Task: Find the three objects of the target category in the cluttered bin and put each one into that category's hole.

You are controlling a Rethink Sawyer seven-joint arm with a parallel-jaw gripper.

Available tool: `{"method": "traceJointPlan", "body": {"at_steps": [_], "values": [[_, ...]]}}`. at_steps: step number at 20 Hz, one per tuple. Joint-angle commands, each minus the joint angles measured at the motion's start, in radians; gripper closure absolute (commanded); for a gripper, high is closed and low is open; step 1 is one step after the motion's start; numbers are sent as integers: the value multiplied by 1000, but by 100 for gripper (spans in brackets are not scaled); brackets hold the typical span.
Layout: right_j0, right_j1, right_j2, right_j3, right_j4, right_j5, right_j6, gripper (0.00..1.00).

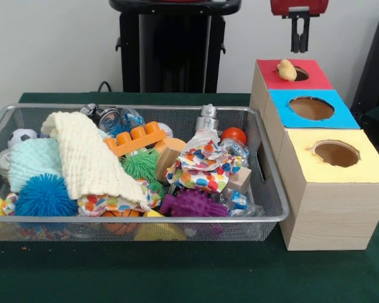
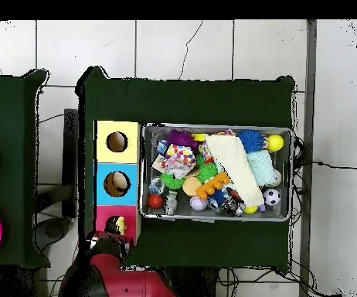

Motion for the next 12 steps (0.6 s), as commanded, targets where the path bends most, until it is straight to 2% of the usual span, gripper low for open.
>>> {"method": "traceJointPlan", "body": {"at_steps": [1,5,8,12], "values": [[-43,2,16,-21,4,107,136,100],[-42,21,-24,-48,-19,94,100,100],[-55,42,-26,-51,-34,66,94,100],[-25,96,-54,-67,-32,6,101,100]]}}
